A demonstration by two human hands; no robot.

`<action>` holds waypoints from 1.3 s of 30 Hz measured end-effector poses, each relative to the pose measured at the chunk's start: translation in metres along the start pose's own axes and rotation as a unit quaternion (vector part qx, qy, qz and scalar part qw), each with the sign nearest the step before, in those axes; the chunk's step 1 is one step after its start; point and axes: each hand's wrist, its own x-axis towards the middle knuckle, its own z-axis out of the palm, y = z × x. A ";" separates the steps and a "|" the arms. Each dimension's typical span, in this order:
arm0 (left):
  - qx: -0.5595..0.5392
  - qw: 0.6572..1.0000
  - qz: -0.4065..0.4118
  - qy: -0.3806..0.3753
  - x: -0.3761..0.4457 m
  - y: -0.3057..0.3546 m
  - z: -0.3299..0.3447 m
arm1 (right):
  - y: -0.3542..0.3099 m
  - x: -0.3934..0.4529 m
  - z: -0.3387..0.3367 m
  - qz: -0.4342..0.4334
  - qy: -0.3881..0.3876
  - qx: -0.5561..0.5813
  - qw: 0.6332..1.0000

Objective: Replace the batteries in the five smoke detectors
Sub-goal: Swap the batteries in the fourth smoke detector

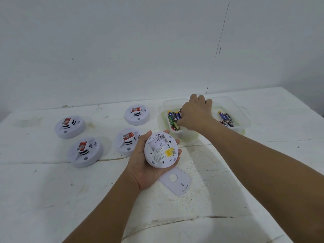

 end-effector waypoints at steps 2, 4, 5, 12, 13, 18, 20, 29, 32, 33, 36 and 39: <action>-0.004 1.000 0.001 0.004 0.000 0.001 -0.001 | -0.003 -0.007 -0.005 0.004 0.061 0.081 0.995; -0.003 1.000 0.003 0.008 0.000 0.001 -0.002 | -0.007 -0.019 -0.012 0.003 0.135 0.222 0.966; 0.001 1.000 0.006 0.009 -0.001 0.000 -0.002 | -0.010 -0.030 -0.017 -0.001 0.168 0.307 0.937; 0.060 0.997 0.042 -0.012 0.001 -0.001 -0.003 | -0.045 -0.119 -0.016 -0.050 0.145 0.630 0.761; 0.067 0.997 0.045 -0.017 0.002 -0.001 -0.006 | -0.047 -0.125 -0.007 -0.046 0.130 0.655 0.743; 0.073 0.995 0.062 -0.012 -0.002 -0.006 -0.005 | -0.040 -0.147 0.026 0.023 0.102 0.772 0.626; 0.090 0.994 0.064 -0.008 -0.002 -0.009 -0.005 | -0.039 -0.152 0.036 0.026 0.087 0.801 0.592; 0.124 0.990 0.053 -0.032 -0.006 -0.014 -0.003 | -0.034 -0.152 0.062 0.016 0.060 0.846 0.530; 0.115 0.992 0.039 -0.031 -0.001 -0.011 -0.006 | -0.034 -0.152 0.068 0.019 0.071 0.830 0.553; 0.108 0.993 0.032 -0.030 0.000 -0.011 -0.007 | -0.035 -0.152 0.069 0.019 0.074 0.827 0.557; 0.088 0.995 0.013 -0.043 0.003 -0.009 -0.008 | -0.037 -0.150 0.069 0.032 0.079 0.835 0.544; 0.075 0.995 0.007 -0.065 0.004 -0.008 -0.006 | -0.041 -0.146 0.063 0.072 0.080 0.848 0.518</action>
